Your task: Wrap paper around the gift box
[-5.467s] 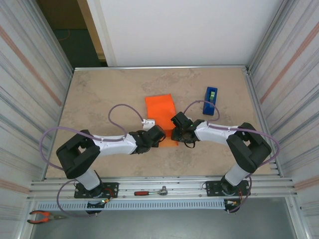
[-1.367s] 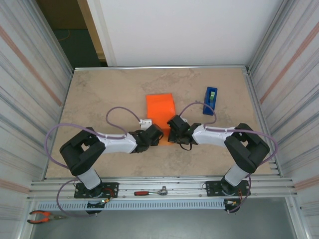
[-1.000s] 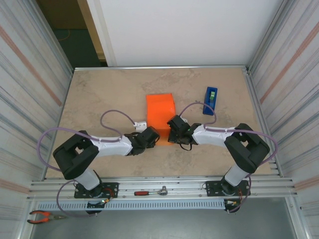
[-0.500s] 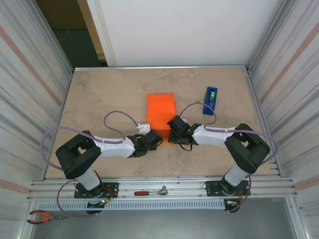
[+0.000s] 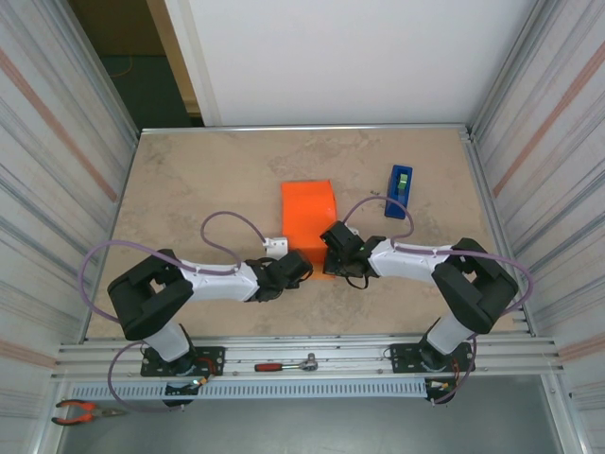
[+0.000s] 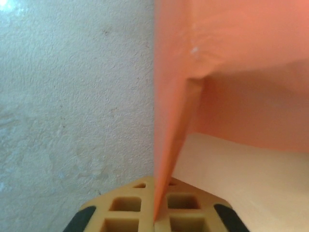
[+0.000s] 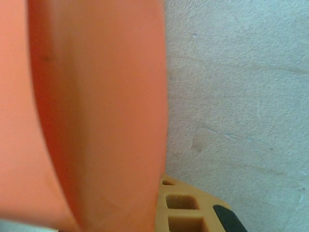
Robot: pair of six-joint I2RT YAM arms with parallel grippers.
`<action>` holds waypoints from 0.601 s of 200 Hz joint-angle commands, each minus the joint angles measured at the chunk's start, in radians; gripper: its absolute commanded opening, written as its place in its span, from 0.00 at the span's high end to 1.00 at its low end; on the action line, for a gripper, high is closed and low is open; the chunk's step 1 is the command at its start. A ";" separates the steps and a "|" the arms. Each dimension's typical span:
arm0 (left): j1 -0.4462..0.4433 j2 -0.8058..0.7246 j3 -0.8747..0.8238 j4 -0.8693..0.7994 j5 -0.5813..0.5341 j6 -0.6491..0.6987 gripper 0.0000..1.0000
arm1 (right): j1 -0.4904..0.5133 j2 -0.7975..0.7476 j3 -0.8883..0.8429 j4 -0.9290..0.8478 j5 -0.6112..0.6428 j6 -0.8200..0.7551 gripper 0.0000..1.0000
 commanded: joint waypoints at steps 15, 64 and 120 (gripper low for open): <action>-0.010 -0.047 -0.001 -0.021 -0.020 -0.004 0.74 | -0.050 -0.052 -0.018 -0.039 0.006 -0.049 1.00; -0.004 -0.181 -0.004 -0.052 0.025 0.175 0.40 | -0.096 -0.061 -0.015 -0.052 -0.070 -0.108 1.00; 0.137 -0.224 0.148 -0.114 0.233 0.633 0.30 | -0.097 -0.121 -0.040 -0.074 -0.100 -0.101 0.59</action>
